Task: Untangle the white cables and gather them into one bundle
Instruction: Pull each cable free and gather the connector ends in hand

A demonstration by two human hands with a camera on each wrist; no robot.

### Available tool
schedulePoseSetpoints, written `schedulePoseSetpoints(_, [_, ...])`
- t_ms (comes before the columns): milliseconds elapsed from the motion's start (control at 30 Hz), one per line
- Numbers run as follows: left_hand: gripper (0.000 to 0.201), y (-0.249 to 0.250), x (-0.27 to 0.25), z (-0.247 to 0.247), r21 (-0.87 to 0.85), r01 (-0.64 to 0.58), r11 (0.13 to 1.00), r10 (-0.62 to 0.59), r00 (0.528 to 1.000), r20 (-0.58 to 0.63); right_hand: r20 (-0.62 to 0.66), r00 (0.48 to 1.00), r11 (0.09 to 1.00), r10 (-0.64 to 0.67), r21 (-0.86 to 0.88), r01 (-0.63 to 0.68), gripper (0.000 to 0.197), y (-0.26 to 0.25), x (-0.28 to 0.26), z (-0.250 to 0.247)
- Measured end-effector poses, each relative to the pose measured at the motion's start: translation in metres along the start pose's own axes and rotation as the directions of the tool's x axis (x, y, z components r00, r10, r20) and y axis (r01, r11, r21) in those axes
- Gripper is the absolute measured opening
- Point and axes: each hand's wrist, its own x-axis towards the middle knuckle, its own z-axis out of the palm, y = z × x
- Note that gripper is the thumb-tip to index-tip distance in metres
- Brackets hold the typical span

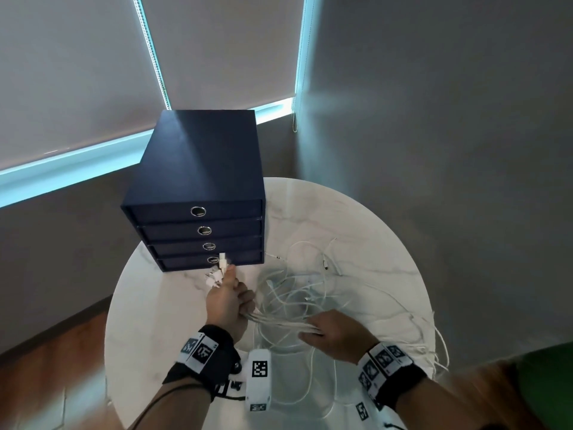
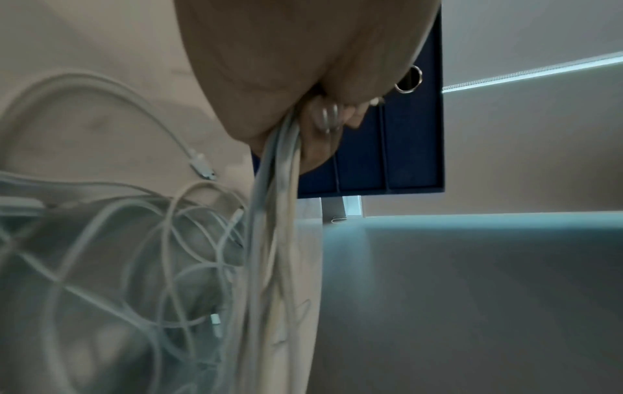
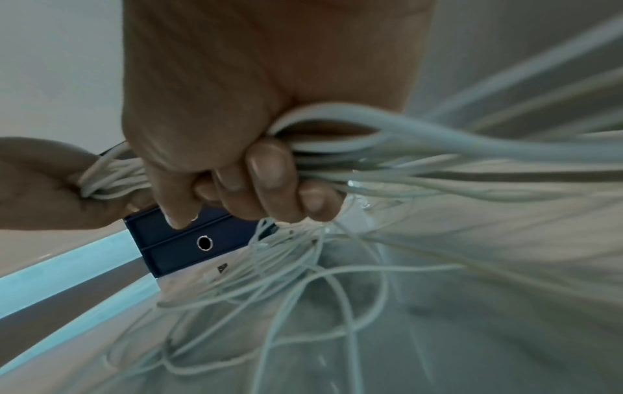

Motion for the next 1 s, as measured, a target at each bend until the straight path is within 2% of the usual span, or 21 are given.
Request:
schedulePoseSetpoints(100, [0.044,-0.009,-0.004,-0.004,0.053,0.036,0.998,-0.036,0.999,0.007,0.078,0.995,0.998,0.058,-0.02,-0.056,0.038,0.021,-0.011,-0.008])
schedulePoseSetpoints(167, [0.043,-0.014,-0.006,-0.004,0.073,0.041,0.997,-0.042,0.999,0.013,0.132,0.986,0.992,0.107,0.058,-0.115,0.056,0.034,-0.019,-0.016])
schedulePoseSetpoints(233, [0.044,-0.021,-0.011,0.001,0.1,0.05,0.994,-0.053,0.998,0.024,0.101,0.98,0.964,0.169,0.188,-0.186,0.069,0.047,-0.029,-0.025])
schedulePoseSetpoints(300, [0.044,-0.025,-0.011,0.004,0.11,0.034,0.993,-0.036,0.999,0.016,-0.016,0.956,0.866,0.292,0.428,-0.258,0.061,0.057,-0.027,-0.033])
schedulePoseSetpoints(333, [0.043,-0.026,-0.011,0.005,0.109,0.03,0.994,-0.032,0.999,0.011,-0.074,0.925,0.797,0.374,0.535,-0.279,0.054,0.062,-0.02,-0.035])
schedulePoseSetpoints(400, [0.043,-0.03,-0.012,0.007,0.111,0.028,0.993,-0.028,1.0,0.005,-0.143,0.826,0.702,0.545,0.616,-0.357,0.044,0.074,-0.004,-0.037])
schedulePoseSetpoints(467, [0.044,-0.034,-0.014,0.009,0.117,0.024,0.993,-0.024,1.0,0.004,-0.088,0.716,0.581,0.693,0.657,-0.481,0.036,0.08,0.008,-0.036])
schedulePoseSetpoints(533, [0.044,-0.034,-0.016,0.011,0.124,0.022,0.992,-0.023,1.0,0.007,0.017,0.639,0.465,0.769,0.671,-0.578,0.033,0.081,0.016,-0.03])
schedulePoseSetpoints(600, [0.044,-0.032,-0.017,0.014,0.127,0.019,0.992,-0.02,1.0,0.005,0.096,0.613,0.427,0.784,0.634,-0.645,0.034,0.073,0.018,-0.026])
schedulePoseSetpoints(667, [0.043,-0.03,-0.018,0.015,0.125,0.014,0.992,-0.014,1.0,0.004,0.121,0.624,0.432,0.772,0.62,-0.655,0.024,0.064,0.023,-0.025])
schedulePoseSetpoints(733, [0.041,-0.028,-0.018,0.015,0.129,0.011,0.992,-0.012,1.0,0.01,0.079,0.629,0.418,0.773,0.682,-0.6,0.019,0.057,0.03,-0.028])
schedulePoseSetpoints(833, [0.04,-0.026,-0.018,0.014,0.117,0.003,0.993,-0.006,1.0,0.031,-0.088,0.622,0.429,0.778,0.797,-0.424,0.023,0.045,0.039,-0.045])
schedulePoseSetpoints(900, [0.039,-0.024,-0.017,0.015,0.101,-0.002,0.995,-0.002,0.999,0.04,-0.205,0.631,0.414,0.748,0.887,-0.203,0.024,0.027,0.045,-0.063])
schedulePoseSetpoints(933, [0.039,-0.023,-0.016,0.015,0.096,0.001,0.995,-0.005,0.999,0.04,-0.24,0.645,0.366,0.725,0.928,-0.065,0.025,0.016,0.048,-0.072])
schedulePoseSetpoints(1000, [0.038,-0.021,-0.013,0.017,0.078,0.009,0.997,-0.013,0.999,0.049,-0.306,0.709,0.318,0.636,0.94,0.121,0.03,-0.009,0.051,-0.09])
